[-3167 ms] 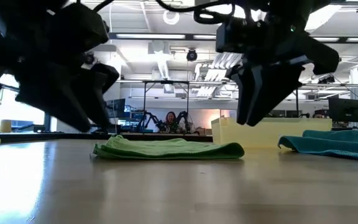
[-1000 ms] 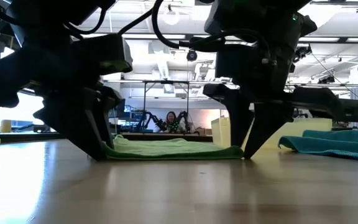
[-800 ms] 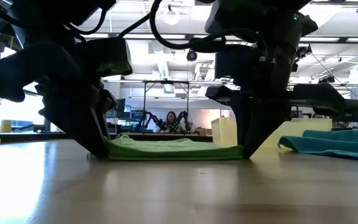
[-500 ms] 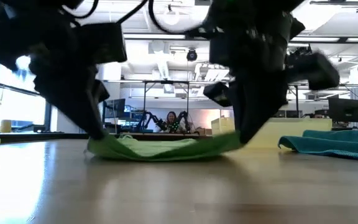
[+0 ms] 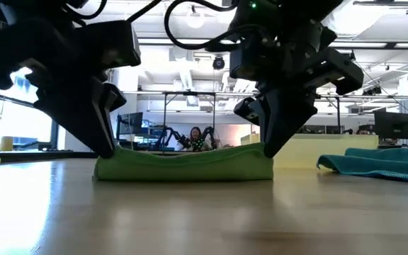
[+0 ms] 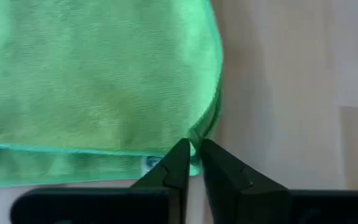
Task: Roll microfiber towels into tight, uniform cylinder then place into a basket
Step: Roll the top green microfiber towel
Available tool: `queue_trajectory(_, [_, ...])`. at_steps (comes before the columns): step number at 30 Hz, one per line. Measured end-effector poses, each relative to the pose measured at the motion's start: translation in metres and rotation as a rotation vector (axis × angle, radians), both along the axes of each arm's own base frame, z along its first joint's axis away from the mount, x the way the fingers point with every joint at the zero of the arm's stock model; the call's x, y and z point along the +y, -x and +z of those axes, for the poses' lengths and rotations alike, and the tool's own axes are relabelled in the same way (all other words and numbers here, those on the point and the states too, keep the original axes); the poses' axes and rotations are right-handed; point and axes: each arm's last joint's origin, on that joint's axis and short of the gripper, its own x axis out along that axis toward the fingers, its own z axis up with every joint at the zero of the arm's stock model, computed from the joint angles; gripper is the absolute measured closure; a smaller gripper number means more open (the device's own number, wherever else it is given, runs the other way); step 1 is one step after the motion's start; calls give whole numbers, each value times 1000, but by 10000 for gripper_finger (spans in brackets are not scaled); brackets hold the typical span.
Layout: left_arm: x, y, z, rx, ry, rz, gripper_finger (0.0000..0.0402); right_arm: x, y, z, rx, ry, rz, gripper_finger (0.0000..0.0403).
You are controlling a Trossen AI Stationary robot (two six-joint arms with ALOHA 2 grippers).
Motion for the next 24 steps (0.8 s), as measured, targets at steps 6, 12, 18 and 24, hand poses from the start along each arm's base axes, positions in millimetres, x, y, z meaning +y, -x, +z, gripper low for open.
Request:
queue_trajectory(6, [3, 1, 0, 4, -32, 39, 362, -4, 0, 0, 11, 33, -68, 401])
queue_trajectory(12, [5, 2, -1, 6, -78, 79, 396, -9, -1, 0, 11, 90, -152, 401])
queue_trajectory(18, [10, 5, -2, 15, -153, 140, 397, -15, -2, -1, 12, 105, -202, 401])
queue_trajectory(24, [12, 5, 4, -22, -214, 176, 401, -16, -2, -1, 28, 88, -247, 401])
